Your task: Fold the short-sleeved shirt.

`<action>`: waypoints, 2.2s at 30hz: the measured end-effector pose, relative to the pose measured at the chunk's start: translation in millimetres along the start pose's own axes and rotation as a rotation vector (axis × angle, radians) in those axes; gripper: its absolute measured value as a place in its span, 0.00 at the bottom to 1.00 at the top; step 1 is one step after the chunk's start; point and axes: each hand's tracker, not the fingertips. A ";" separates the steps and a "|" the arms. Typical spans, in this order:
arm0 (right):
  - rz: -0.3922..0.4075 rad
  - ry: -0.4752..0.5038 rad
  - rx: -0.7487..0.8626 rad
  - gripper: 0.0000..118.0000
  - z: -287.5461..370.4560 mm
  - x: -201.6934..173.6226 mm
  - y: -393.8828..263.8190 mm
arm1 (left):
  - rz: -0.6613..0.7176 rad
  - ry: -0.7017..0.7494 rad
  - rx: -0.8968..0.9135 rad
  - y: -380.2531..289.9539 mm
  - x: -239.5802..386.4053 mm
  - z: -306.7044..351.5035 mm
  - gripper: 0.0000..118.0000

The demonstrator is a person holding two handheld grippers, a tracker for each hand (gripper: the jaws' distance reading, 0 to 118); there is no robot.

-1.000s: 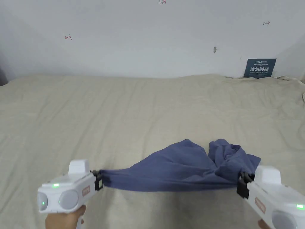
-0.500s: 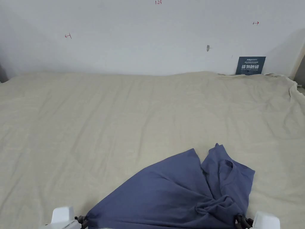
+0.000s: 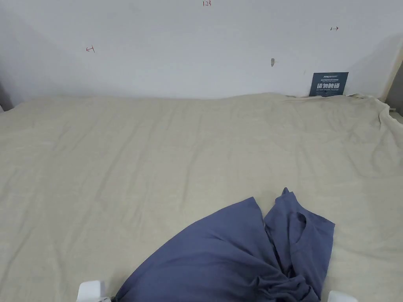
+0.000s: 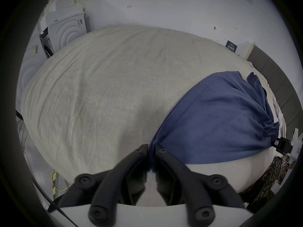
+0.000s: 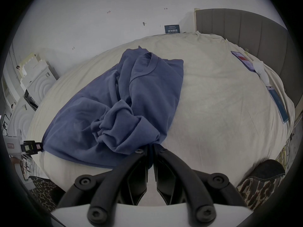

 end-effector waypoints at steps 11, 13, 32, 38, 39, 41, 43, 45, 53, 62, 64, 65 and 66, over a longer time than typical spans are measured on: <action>0.078 -0.030 0.328 0.81 95.2 12.9 85.5 | 0.075 -0.148 0.293 57.3 16.7 86.5 0.93; 0.103 -0.048 0.409 0.83 117.9 15.2 102.8 | 0.054 -0.144 0.381 70.3 22.6 108.0 0.94; 0.106 -0.069 0.619 0.00 183.7 31.8 105.8 | -0.092 -0.145 0.603 48.5 51.2 165.0 0.00; 0.102 -0.066 0.620 0.00 183.7 29.9 109.0 | -0.078 -0.146 0.589 49.9 51.2 160.8 0.00; 0.100 -0.064 0.621 0.00 183.6 29.7 109.7 | -0.072 -0.149 0.586 52.2 50.7 160.1 0.00; 0.100 -0.061 0.620 0.00 182.8 28.8 110.9 | -0.071 -0.147 0.578 55.5 50.1 157.9 0.00; 0.103 -0.060 0.617 0.00 180.9 27.0 112.1 | -0.076 -0.140 0.552 59.2 50.6 153.0 0.00; 0.103 -0.053 0.608 0.00 178.2 26.5 112.8 | -0.085 -0.139 0.497 66.0 49.6 146.7 0.00; 0.102 -0.051 0.590 0.00 170.3 23.2 111.9 | -0.064 -0.135 0.183 93.8 44.8 86.7 0.17; 0.095 -0.050 0.542 0.00 155.7 24.9 108.6 | -0.050 -0.048 -0.033 60.7 30.7 21.4 0.86; 0.095 -0.048 0.530 0.00 152.9 24.6 107.3 | -0.040 -0.022 -0.081 51.0 25.0 8.8 0.85; 0.094 -0.047 0.528 0.00 151.8 24.2 106.7 | -0.035 -0.014 -0.099 47.6 22.6 4.3 0.85; 0.095 -0.046 0.523 0.00 150.8 25.4 106.0 | -0.026 -0.008 -0.102 43.8 20.3 0.5 0.85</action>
